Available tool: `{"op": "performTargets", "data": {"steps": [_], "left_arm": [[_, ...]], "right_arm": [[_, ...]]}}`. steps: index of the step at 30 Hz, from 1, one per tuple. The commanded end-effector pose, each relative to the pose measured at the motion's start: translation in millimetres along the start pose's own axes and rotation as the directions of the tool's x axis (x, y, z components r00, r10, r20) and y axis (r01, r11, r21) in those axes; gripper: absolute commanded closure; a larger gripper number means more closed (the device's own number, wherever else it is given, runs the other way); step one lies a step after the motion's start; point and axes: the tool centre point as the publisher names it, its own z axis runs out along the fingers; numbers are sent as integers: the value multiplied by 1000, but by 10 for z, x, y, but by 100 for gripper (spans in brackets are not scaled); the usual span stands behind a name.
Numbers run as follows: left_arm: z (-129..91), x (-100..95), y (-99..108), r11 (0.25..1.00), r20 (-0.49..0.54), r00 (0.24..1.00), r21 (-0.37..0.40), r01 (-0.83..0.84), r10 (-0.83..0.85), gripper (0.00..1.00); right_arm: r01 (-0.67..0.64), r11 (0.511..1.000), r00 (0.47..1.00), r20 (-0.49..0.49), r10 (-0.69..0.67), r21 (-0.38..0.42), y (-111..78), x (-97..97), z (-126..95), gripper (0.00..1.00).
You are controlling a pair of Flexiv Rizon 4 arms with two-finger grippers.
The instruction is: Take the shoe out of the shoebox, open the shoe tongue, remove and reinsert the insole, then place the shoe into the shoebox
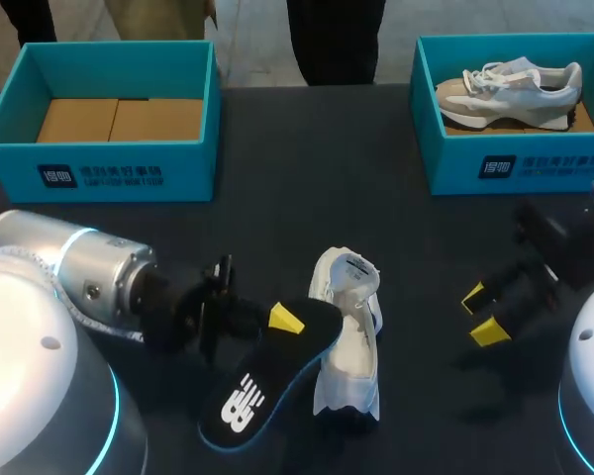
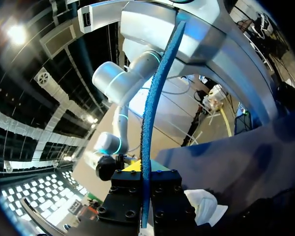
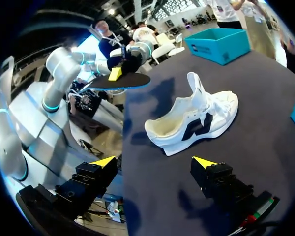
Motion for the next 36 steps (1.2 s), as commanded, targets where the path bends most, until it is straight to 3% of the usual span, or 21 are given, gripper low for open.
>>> {"op": "performTargets", "data": {"steps": [1, 5, 18, 23, 36], "left_arm": [[94, 80, 4, 1000, 20, 1000, 3, 19, -19, 100], [159, 124, 21, 998, 42, 997, 27, 64, -66, 100], [159, 124, 21, 998, 42, 997, 27, 64, -66, 100], [229, 157, 81, 994, 98, 990, 56, 95, -100, 100], [356, 242, 180, 986, 117, 982, 93, 135, -146, 100]], "right_arm": [[36, 999, 999, 28, -36, 4, -110, 70, -15, 0], [108, 993, 991, 77, -111, 45, -190, 67, 63, 0], [108, 993, 991, 77, -111, 45, -190, 67, 63, 0], [118, 986, 967, 211, -141, 118, -222, -54, 234, 0], [181, 970, 926, 305, -223, 161, -287, -240, 498, 0]]}}
